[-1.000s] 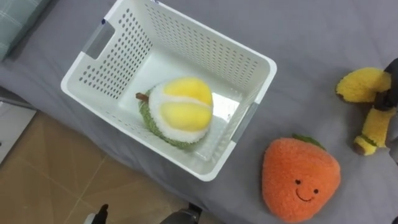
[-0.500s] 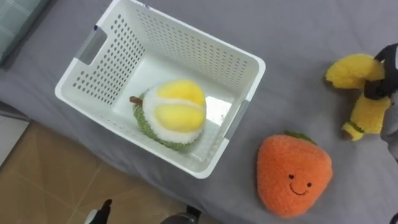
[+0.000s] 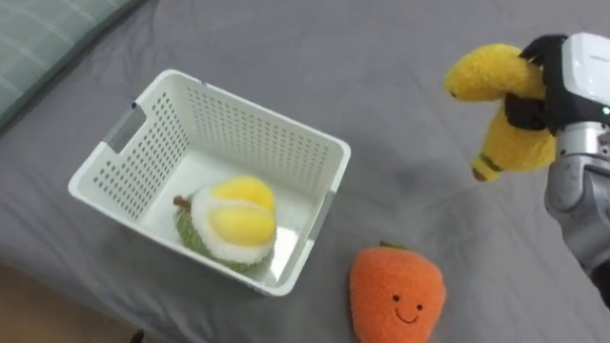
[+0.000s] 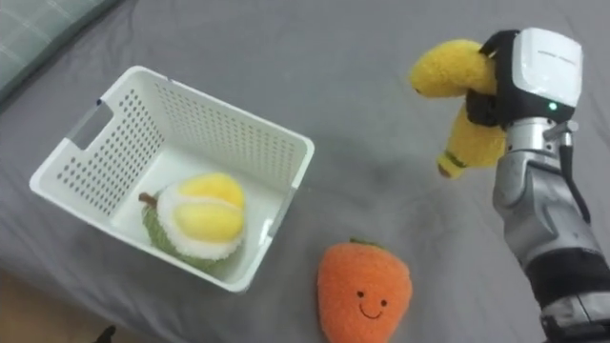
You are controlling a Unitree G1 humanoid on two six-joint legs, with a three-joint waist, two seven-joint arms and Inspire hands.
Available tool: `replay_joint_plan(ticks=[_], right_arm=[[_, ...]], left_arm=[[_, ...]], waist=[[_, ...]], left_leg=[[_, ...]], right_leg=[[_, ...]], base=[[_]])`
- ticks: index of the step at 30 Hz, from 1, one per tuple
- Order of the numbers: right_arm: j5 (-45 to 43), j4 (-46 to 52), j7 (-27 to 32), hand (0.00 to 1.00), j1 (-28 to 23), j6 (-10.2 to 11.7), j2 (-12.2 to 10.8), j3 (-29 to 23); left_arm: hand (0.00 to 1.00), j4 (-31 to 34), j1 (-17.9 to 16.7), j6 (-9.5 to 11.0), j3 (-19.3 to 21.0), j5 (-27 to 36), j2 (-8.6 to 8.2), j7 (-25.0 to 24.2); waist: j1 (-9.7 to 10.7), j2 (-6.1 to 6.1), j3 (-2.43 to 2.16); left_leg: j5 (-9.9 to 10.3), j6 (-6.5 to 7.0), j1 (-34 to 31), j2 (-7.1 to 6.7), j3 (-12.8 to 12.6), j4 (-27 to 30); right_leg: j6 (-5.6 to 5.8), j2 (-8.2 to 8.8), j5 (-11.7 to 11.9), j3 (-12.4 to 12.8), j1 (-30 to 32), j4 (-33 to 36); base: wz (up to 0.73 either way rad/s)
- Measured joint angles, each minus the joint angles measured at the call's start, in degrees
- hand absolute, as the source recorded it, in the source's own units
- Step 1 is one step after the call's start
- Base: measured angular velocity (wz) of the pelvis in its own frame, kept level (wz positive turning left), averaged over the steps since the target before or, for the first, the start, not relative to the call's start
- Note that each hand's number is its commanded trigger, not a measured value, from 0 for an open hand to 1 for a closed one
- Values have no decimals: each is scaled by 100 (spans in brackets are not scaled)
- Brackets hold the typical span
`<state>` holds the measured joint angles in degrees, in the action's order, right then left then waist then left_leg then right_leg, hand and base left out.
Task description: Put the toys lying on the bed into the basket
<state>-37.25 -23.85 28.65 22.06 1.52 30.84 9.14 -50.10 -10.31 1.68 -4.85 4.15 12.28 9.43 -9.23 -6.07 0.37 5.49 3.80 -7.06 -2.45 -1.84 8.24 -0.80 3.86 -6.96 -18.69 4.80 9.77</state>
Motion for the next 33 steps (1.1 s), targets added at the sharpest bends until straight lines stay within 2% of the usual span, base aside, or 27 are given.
replay_joint_plan(ticks=[1, 3, 6, 9, 12, 15, 21, 28, 33], right_arm=[[-103, 501, -67, 100, -241, 20, -26, 2], [-162, 966, -197, 100, -448, 101, -117, 17], [-169, 1215, -516, 100, -480, 127, -212, 32], [-178, 1518, -749, 100, -479, 65, -215, 30], [-182, 1829, -804, 100, -474, 18, -301, 36], [-183, 2220, -938, 100, -473, 16, -349, 36], [-424, 2692, -1158, 100, -473, 33, -386, 93], [-686, 2945, -1727, 100, -396, -18, -939, 450], [-753, 3038, -2033, 100, -174, -39, -1148, 815]], left_arm=[[0, 28, -10, 9, 31, -9, -19, 14], [0, 16, -15, 11, 32, -8, -48, 48], [0, -25, 19, 10, 44, -42, -116, 123], [0, 1, -1, -6, 152, -429, -149, 126], [0, 0, 31, -13, 185, -674, -157, 168], [0, 0, 145, -39, 187, -965, -158, 190], [0, 65, 161, -130, 189, -1372, -212, 236], [0, 58, 246, -214, 190, -1905, -219, 104], [0, 63, 306, -280, 177, -2199, -219, 22]], waist=[[19, 25, -16], [18, 62, -18], [28, 60, -23], [100, 26, -24], [129, -9, -7], [138, -111, 51], [81, -140, 56], [-94, -118, 70], [-199, -113, 74]], left_leg=[[1, -1, 135, 6, -29, -64], [13, -1, 288, 8, -51, -96], [41, -2, 380, 17, -125, -90], [39, 1, 390, 6, -109, -81], [46, 4, 504, 6, -108, -79], [52, 3, 523, 6, -107, -80], [77, 25, 506, -4, -103, -79], [88, 11, 566, -1, -57, -82], [94, 19, 563, -13, -39, -67]], right_leg=[[2, -1, -1, 26, -95, -2], [13, -2, -10, 55, -234, -3], [14, -18, -12, 147, -283, 15], [15, -18, -12, 141, -296, 17], [23, -39, -20, 135, -420, -2], [29, -44, -39, 146, -438, -2], [43, -35, -42, 148, -431, -4], [43, -48, -44, 139, -492, -5], [46, -43, -42, 144, -505, -9]], base=[[-9], [-11], [-14], [-2], [1], [2], [0], [1], [0]])
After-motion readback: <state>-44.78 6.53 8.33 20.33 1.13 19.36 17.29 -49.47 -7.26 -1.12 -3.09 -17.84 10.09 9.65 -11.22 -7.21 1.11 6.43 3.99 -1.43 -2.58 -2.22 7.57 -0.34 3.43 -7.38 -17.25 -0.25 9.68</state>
